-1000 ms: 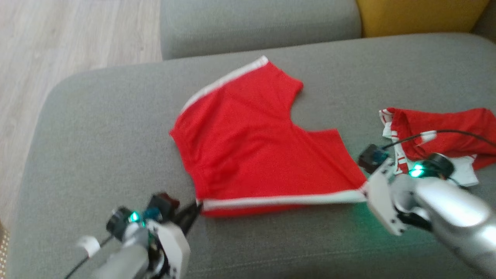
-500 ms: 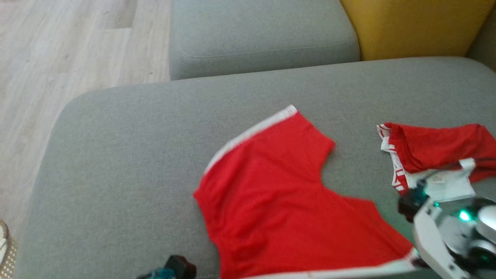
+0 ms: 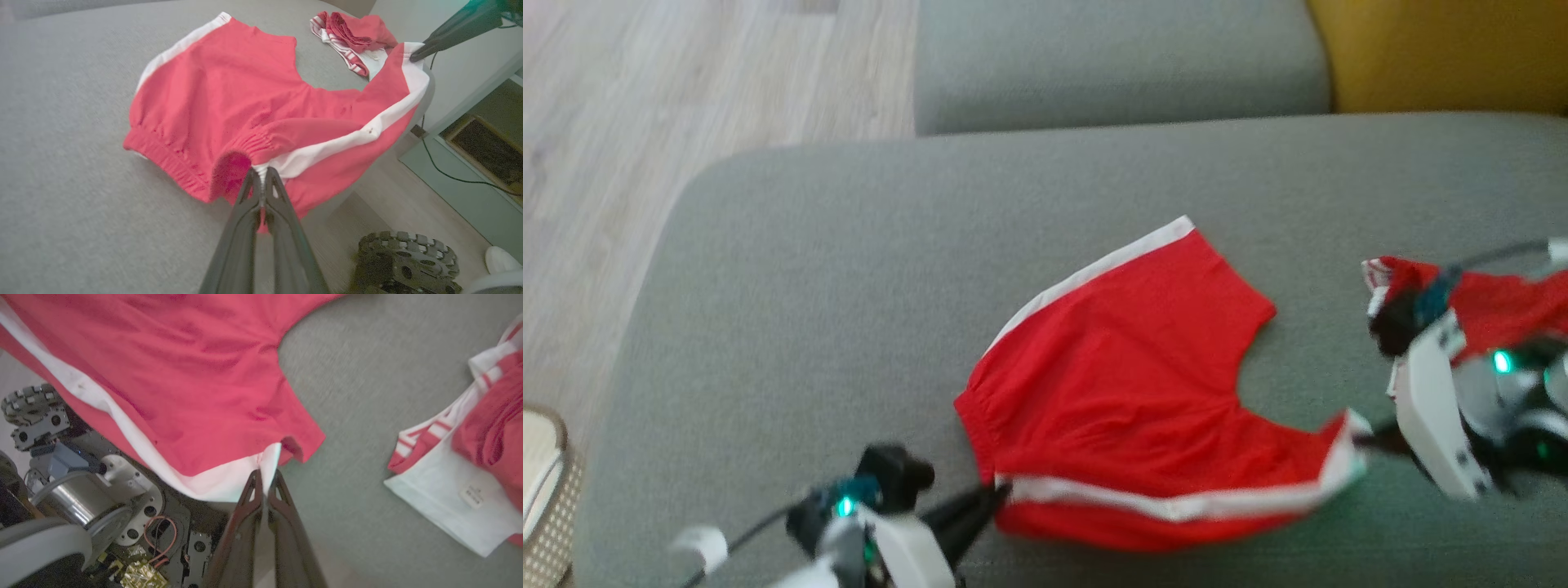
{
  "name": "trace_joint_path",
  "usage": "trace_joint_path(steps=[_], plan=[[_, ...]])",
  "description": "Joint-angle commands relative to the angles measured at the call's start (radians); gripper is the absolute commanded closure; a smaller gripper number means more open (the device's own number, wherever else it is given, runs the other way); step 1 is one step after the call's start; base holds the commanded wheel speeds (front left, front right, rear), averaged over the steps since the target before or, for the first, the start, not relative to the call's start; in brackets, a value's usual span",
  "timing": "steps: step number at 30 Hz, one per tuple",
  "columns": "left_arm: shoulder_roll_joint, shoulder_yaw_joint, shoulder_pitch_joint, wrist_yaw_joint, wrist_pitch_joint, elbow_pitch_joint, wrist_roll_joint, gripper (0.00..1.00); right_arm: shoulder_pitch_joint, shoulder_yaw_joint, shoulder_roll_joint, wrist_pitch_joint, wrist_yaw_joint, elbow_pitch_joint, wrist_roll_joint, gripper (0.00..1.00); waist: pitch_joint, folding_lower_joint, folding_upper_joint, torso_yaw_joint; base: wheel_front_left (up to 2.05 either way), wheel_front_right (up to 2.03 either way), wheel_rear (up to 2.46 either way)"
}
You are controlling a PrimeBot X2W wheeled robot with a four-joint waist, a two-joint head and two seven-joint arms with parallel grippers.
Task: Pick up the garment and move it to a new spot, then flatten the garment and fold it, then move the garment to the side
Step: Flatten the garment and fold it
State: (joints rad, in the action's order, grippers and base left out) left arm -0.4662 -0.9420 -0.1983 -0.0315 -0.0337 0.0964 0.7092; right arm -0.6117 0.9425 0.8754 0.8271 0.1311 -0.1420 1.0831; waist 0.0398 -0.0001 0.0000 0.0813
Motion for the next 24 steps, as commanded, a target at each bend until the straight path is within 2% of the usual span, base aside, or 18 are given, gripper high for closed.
trace_joint_path(steps=[1,12,17,24], plan=[[-0.015,0.053,-0.077,0.008,0.003,-0.031,-0.012,1.0,-0.048,-0.033,0.016,-0.005,0.0,0.011,-0.007,1.0,-0.039,0.0001,0.0,0.021,0.0,0.0,0.0],[0.078,0.121,-0.266,-0.028,0.051,0.075,0.011,1.0,-0.29,-0.112,-0.139,-0.02,0.0,-0.194,-0.118,1.0,-0.229,0.0001,0.0,0.11,0.0,0.0,0.0],[0.115,0.116,-0.311,-0.045,0.083,0.142,0.004,1.0,-0.335,-0.119,-0.198,-0.057,0.0,-0.302,-0.126,1.0,-0.263,0.0001,0.0,0.136,0.0,0.0,0.0],[0.144,0.101,-0.337,-0.06,0.114,0.206,-0.001,1.0,-0.38,-0.137,-0.247,-0.142,0.0,-0.445,-0.142,1.0,-0.289,0.0001,0.0,0.161,0.0,0.0,0.0]])
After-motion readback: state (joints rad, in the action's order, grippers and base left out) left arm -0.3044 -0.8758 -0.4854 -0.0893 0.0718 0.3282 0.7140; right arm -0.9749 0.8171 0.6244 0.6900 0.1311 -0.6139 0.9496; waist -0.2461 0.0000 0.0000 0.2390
